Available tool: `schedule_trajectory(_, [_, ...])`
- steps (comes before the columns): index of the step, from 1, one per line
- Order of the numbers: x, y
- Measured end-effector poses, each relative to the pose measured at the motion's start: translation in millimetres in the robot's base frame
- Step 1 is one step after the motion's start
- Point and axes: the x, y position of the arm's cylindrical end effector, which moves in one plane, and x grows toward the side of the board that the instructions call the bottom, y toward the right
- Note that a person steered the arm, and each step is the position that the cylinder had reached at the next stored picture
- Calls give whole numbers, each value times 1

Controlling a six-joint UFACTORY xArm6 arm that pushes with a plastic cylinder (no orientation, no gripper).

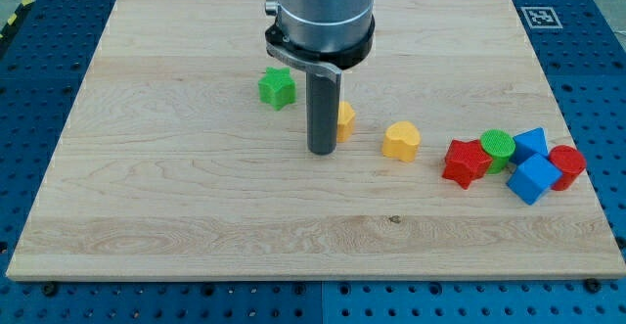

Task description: Move the yellow hexagon diagonally to the yellow heart

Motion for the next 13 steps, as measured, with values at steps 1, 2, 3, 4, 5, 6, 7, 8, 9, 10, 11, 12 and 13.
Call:
schedule_trajectory(1, [-21,0])
schedule_trajectory(2, [-31,0])
schedule_trajectory(3, [-14,9])
schedule_trajectory(4, [5,30])
schedule_trajectory(5, [-4,30])
schedule_trajectory(6, [-24,21])
schedule_trajectory(7, [-41,20])
schedule_trajectory(8, [-53,20])
schedule_trajectory(9, [-62,20])
schedule_trajectory(10, [-69,20])
schedule_trajectory(11, [-86,20])
schedule_trajectory(12, [-83,20])
schedule_trajectory(13, [-19,20])
